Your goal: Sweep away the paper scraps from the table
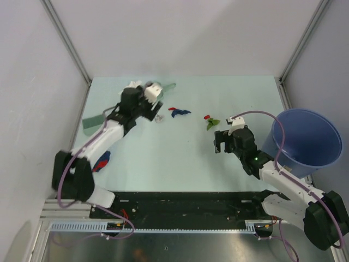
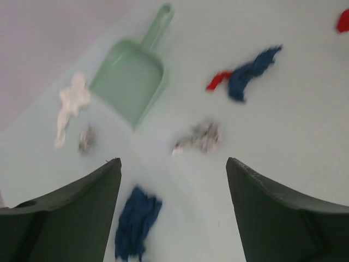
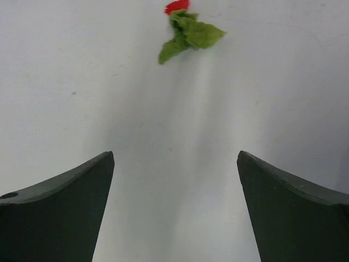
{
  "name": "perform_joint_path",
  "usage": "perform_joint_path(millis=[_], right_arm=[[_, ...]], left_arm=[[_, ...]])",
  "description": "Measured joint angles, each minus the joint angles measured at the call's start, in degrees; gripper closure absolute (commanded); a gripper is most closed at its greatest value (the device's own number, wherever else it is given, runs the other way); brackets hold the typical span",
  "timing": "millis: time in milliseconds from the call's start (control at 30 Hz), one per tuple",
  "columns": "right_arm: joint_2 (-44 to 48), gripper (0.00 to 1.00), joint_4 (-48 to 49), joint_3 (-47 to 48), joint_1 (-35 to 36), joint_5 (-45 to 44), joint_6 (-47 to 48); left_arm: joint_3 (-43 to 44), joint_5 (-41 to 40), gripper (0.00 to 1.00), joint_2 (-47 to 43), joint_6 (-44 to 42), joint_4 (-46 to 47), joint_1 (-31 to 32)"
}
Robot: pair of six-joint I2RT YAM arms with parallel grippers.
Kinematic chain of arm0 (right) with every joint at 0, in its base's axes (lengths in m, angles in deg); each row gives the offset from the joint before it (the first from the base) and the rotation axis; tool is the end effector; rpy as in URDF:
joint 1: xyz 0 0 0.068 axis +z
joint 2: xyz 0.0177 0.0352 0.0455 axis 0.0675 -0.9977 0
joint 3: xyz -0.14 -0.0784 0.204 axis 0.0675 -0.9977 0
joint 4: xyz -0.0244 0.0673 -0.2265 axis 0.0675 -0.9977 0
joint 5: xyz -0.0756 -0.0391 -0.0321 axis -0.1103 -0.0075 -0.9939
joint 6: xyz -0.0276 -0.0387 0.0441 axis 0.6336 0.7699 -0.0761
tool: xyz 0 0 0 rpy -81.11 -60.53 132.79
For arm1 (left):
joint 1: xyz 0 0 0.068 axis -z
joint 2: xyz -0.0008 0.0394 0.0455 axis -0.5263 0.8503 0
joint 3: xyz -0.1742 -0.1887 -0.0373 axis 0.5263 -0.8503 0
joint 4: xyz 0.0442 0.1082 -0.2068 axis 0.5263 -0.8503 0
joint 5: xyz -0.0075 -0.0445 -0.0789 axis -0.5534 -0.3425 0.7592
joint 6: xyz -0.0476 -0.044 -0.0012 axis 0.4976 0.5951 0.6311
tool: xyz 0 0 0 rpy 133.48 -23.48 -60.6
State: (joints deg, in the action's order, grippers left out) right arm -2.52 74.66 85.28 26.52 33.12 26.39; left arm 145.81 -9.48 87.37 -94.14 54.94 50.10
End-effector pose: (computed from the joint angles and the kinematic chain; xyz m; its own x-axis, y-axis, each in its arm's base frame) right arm 0.1908 0.0983 0.2159 -0.4546 -0.1214 -0.8824 -0.2611 0.9653 0.0017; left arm 0.2920 -0.1011 0.2767 -0.2316 0.4909 -0.8398 0.5161 0.7938 0.3217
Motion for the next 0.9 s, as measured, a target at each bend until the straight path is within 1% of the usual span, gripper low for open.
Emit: perform_joint_path(millis=[67, 167, 300, 400, 500, 700, 833, 867, 900], right_arm=[[0.22, 0.00, -0.09, 0.15, -0.22, 3.02, -0.50], [0.04, 0.00, -1.09, 1.14, -0.26, 6.60, -0.94], [-0.63, 0.00, -1.95, 2.69, -0.28, 8.92, -1.14], [-0.79, 0.00, -2.91, 3.08, -0.31, 9.53, -1.16], [-0.81, 0.00, -4.24, 3.17, -0.31, 9.79, -1.18], [-0.83, 0.00, -5.31, 3.28, -0.33, 9.77, -1.46], [-0.96, 0.00, -5.97, 3.65, -0.37, 9.70, -1.55], [-1.11, 0.00, -6.10, 3.80, -0.39, 9.55, -1.55], [-1.25, 0.00, -6.10, 3.87, -0.42, 9.51, -1.55]], left_arm=[[8.24, 0.31, 0.23, 7.69, -0.39, -1.46, 2.69], [20.13, 0.13, 0.23, 19.61, -0.61, -4.85, 4.79], [35.69, -2.91, 0.22, 35.39, -1.09, -9.38, 5.11], [44.24, -6.19, 0.21, 44.46, -1.90, -12.31, 4.81], [53.18, -9.22, 0.22, 52.39, -2.32, -16.00, 4.26], [65.99, -8.46, 0.28, 61.00, -1.42, -21.73, 1.18], [68.61, -5.01, 0.34, 63.28, -0.79, -24.30, -1.18], [68.74, -3.85, 0.36, 63.60, -0.72, -25.07, -1.73], [68.76, -2.86, 0.40, 63.84, -0.70, -25.70, -2.05]])
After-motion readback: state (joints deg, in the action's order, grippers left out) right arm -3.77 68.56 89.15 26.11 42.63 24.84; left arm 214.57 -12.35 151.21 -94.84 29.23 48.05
